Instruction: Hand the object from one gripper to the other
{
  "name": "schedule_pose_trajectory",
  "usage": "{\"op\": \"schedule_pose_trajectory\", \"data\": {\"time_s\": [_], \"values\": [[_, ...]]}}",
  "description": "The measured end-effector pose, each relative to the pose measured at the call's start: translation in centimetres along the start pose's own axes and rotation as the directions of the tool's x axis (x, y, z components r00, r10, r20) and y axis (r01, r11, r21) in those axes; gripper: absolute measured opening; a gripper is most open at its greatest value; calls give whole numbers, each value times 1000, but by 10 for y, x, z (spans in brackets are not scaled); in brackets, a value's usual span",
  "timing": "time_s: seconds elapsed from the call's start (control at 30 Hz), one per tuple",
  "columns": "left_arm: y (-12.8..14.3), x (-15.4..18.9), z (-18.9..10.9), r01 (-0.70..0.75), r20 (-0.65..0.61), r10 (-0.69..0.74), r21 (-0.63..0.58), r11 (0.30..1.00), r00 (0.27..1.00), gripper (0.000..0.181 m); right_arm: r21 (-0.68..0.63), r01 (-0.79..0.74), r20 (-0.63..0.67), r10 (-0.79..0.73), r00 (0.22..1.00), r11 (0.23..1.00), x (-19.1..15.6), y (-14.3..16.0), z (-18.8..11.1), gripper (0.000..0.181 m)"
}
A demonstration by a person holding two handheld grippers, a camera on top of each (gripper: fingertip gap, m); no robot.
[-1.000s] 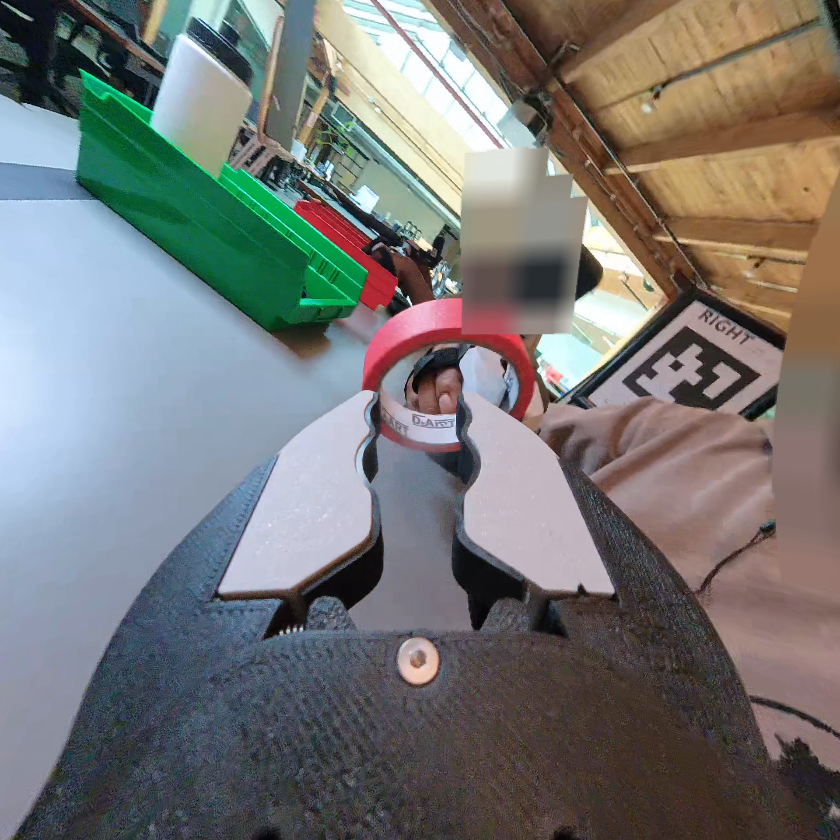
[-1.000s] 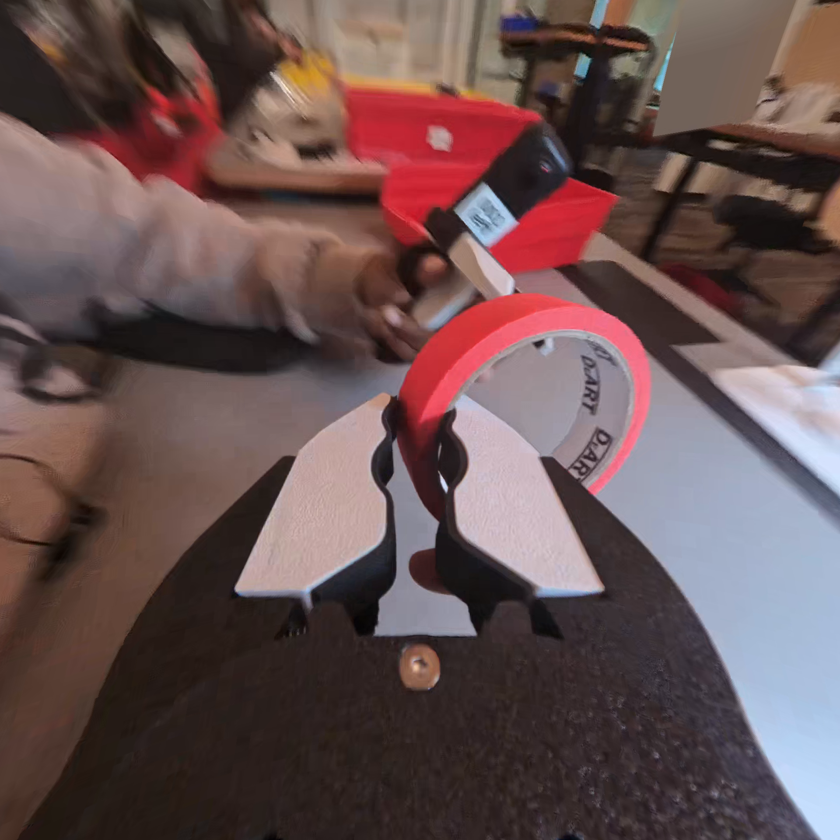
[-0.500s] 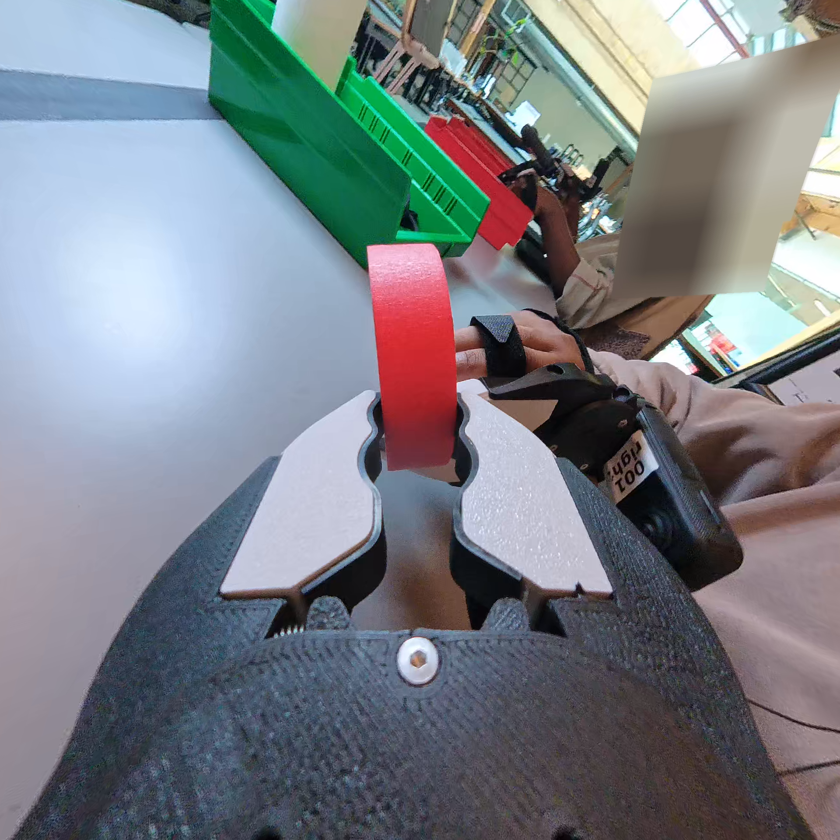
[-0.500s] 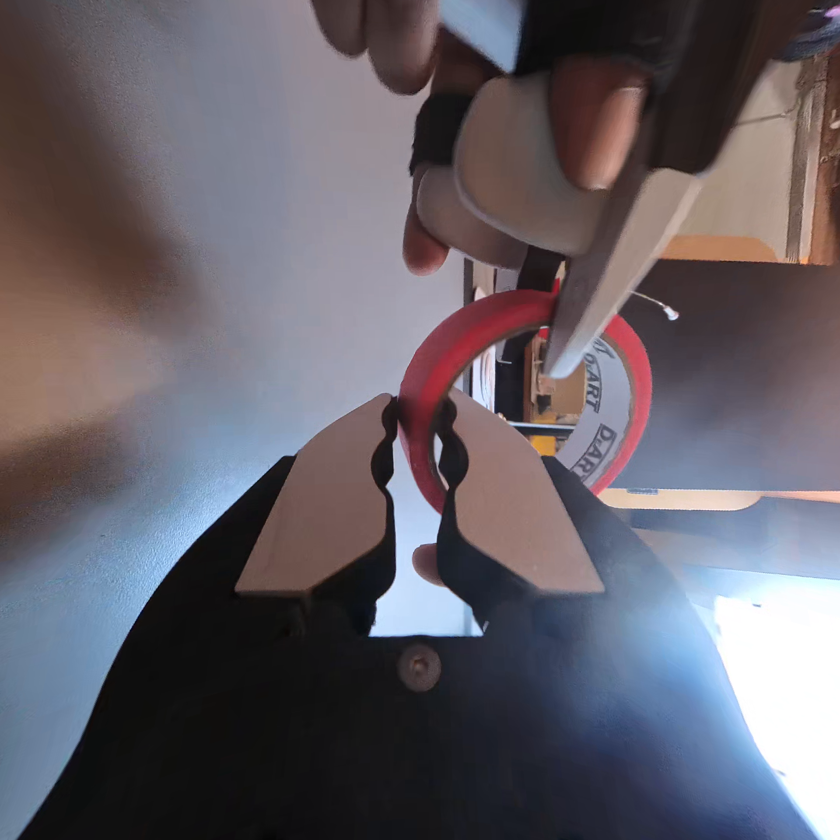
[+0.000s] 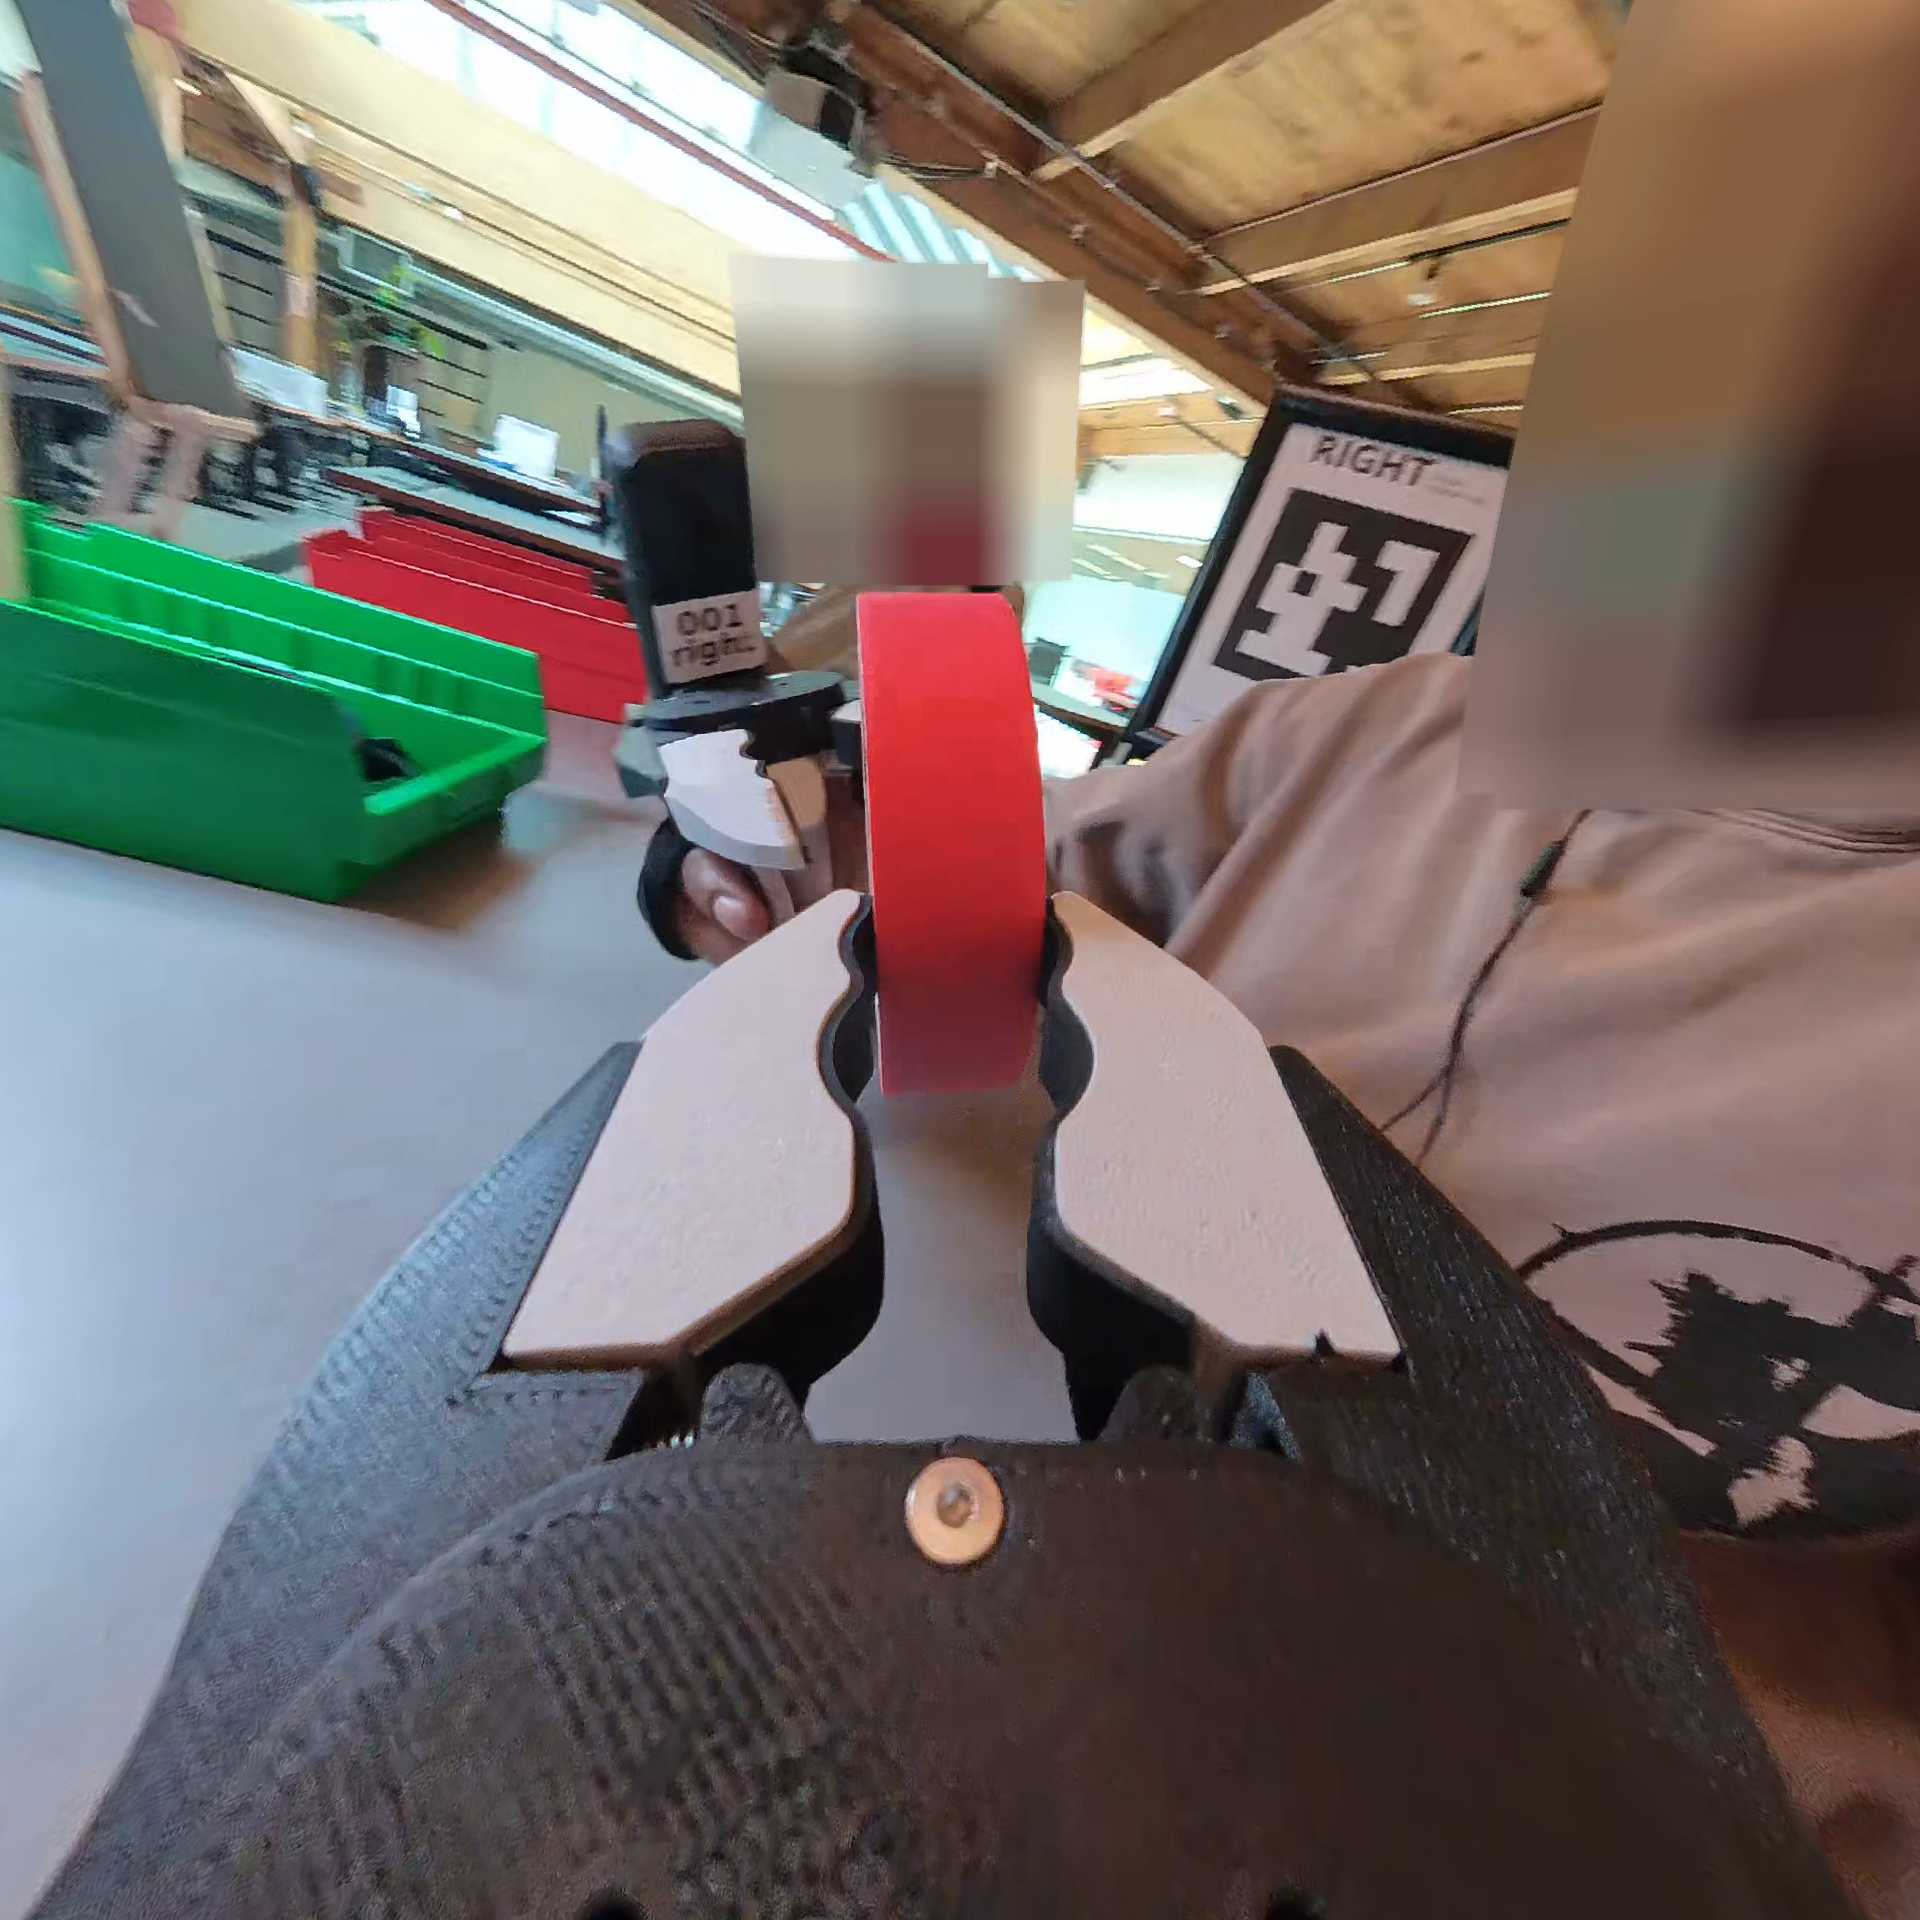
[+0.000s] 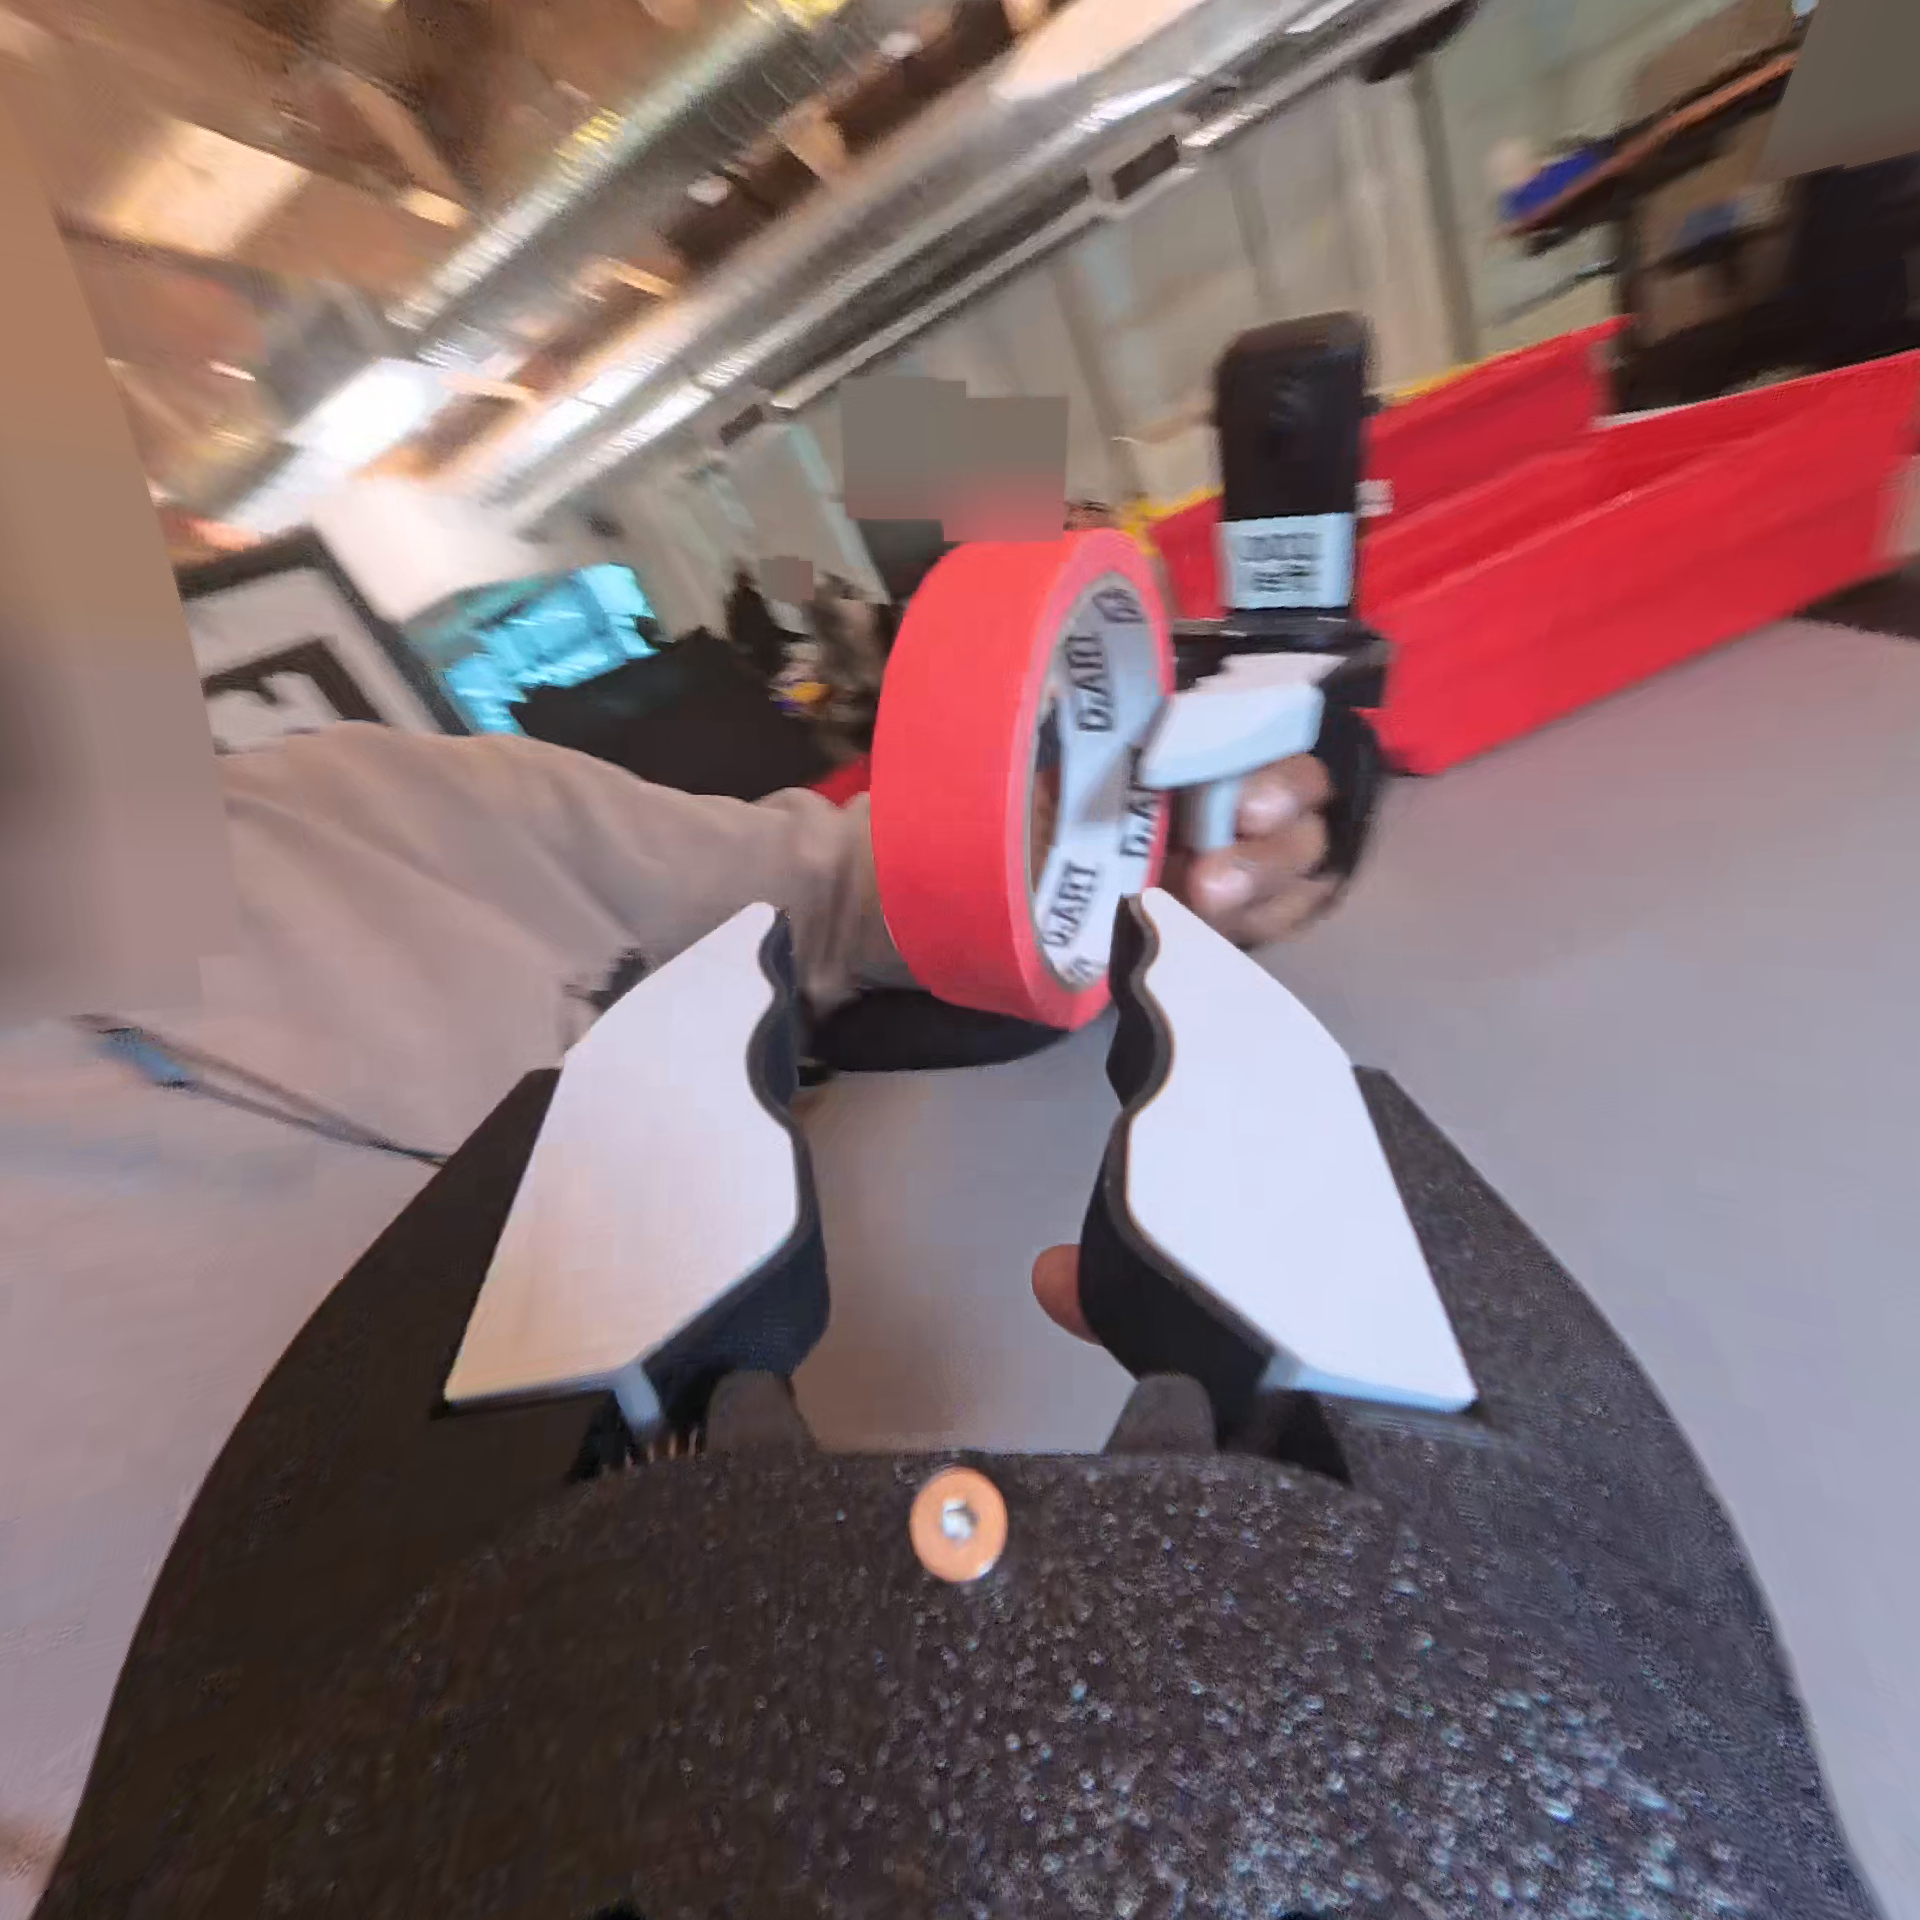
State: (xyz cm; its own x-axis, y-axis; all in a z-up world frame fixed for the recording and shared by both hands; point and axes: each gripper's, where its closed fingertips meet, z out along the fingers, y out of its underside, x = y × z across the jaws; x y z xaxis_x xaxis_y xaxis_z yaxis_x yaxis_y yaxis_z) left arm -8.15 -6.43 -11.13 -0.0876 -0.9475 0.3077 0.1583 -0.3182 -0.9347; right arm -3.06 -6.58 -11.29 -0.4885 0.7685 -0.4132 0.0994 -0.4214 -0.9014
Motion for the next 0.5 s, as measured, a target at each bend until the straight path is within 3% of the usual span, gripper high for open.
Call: {"op": "schedule_pose_trajectory", "data": {"time_s": [0.13,0.17,0.23,0.3,0.4,0.5], "values": [[7,9,14,101,-126,-98,22,995,987,29,-66,41,145,-31,989,997,-30,23,26,42],[8,12,17,130,-163,-125,22,991,979,29,-52,58,154,-50,987,997,-35,23,30,30],[7,15,19,172,-204,-164,23,985,965,29,-34,101,162,-94,982,994,-40,22,32,24],[7,4,17,193,-135,-187,30,981,973,29,-42,163,101,-158,982,986,-34,19,31,23],[16,-30,9,249,86,-249,14,968,965,31,-102,256,-48,-262,964,961,-11,16,24,22],[11,-56,-7,239,286,-247,65,969,926,32,-292,418,-239,-489,839,860,23,23,10,21]]}}
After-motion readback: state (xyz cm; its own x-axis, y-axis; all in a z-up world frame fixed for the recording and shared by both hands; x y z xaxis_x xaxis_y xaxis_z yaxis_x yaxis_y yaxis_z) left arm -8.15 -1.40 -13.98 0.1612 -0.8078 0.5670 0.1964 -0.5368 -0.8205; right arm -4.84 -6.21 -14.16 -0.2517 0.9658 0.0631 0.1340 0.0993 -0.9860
